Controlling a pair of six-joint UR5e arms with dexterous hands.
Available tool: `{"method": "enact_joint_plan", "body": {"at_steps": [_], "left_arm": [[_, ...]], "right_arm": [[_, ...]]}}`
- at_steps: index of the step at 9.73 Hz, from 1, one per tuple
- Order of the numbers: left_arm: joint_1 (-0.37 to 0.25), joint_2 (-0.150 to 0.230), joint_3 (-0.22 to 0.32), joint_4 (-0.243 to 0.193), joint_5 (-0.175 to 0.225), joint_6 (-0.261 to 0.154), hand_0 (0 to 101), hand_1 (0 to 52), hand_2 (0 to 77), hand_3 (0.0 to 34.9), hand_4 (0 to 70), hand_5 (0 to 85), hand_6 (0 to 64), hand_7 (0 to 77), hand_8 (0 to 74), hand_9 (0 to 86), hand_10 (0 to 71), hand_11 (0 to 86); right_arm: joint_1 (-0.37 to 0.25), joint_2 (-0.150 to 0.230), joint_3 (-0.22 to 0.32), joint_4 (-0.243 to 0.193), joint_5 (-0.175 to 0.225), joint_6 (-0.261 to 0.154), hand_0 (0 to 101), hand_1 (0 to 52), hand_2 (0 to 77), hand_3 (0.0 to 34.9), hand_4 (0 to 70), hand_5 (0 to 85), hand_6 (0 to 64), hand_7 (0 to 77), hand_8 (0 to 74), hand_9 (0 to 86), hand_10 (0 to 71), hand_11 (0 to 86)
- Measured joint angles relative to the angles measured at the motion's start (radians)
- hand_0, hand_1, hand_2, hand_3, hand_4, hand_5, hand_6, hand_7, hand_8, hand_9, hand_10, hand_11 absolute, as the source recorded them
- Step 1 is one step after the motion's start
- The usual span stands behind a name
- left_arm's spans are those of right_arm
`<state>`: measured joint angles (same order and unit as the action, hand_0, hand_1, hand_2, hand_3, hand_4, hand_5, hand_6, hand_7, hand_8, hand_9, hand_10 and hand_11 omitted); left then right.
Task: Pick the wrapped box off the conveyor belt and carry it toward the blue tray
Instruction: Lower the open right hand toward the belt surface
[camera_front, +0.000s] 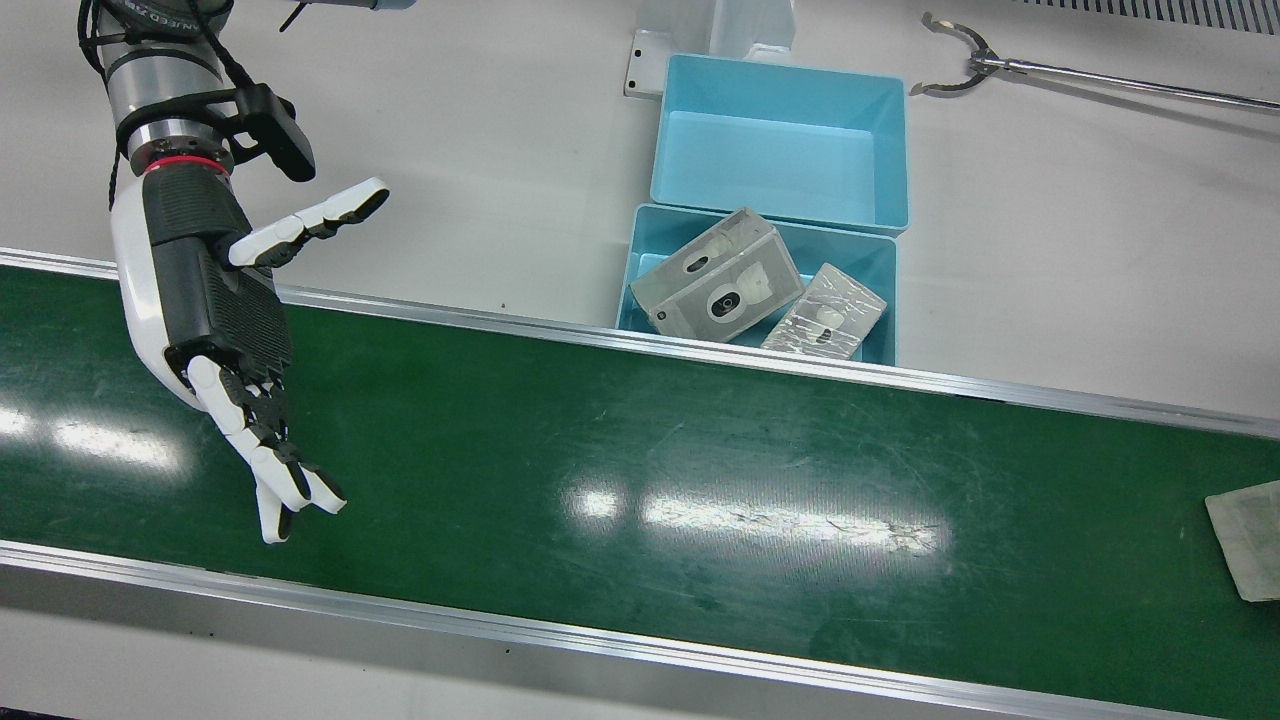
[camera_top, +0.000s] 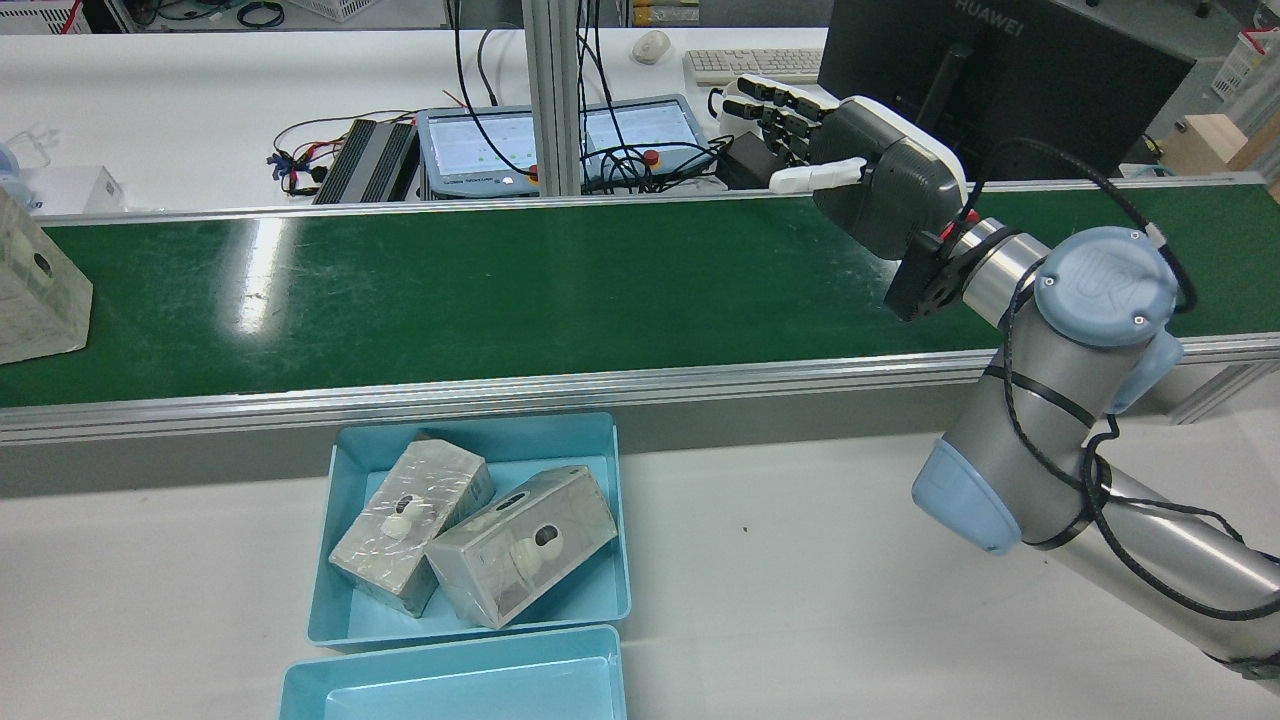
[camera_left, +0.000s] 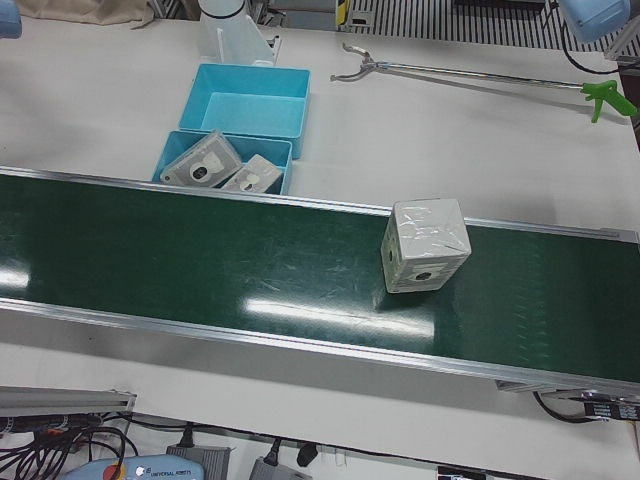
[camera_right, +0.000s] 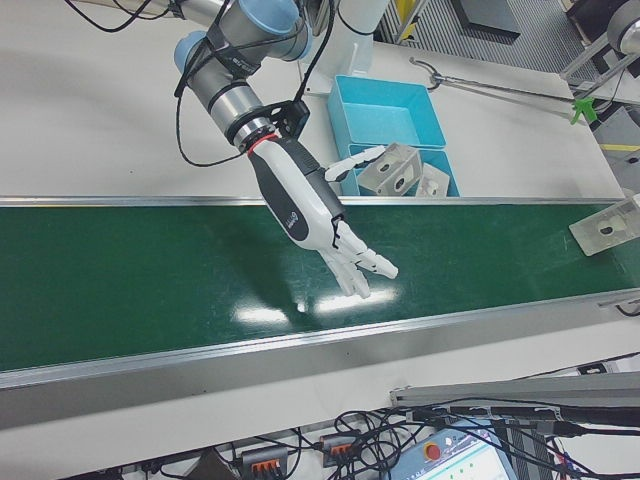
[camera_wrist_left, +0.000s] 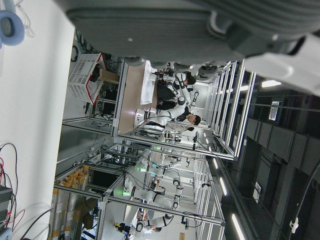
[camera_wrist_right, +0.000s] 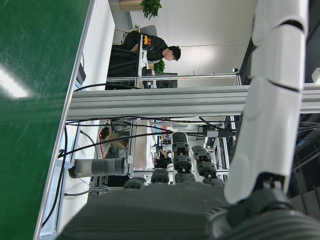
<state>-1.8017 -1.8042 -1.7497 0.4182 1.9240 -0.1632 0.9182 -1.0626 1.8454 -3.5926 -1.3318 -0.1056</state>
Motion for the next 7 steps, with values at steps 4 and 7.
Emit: {"method": "enact_joint_plan", "body": {"at_steps": [4, 7], "left_arm": [[0.000, 0.000, 0.000, 0.000, 0.000, 0.000, 0, 0.0, 1.1, 0.0, 0.0, 1.1, 0.5, 0.5, 0.5, 0.5, 0.5, 0.5], [0.000, 0.000, 0.000, 0.000, 0.000, 0.000, 0, 0.0, 1.1, 0.0, 0.0, 1.1, 0.5, 0.5, 0.5, 0.5, 0.5, 0.5]], "right_arm": [[-0.023, 0.017, -0.106, 0.150, -0.003, 0.002, 48, 15.3, 13.6, 0.1, 13.1, 13.6, 9.3, 21.3, 1.6, 4.9, 1.1, 3.3], [-0.026, 0.021, -0.112, 0.165, -0.003, 0.002, 48, 13.1, 13.1, 0.2, 15.8, 14.2, 10.4, 24.5, 3.3, 6.5, 0.5, 2.2]]}}
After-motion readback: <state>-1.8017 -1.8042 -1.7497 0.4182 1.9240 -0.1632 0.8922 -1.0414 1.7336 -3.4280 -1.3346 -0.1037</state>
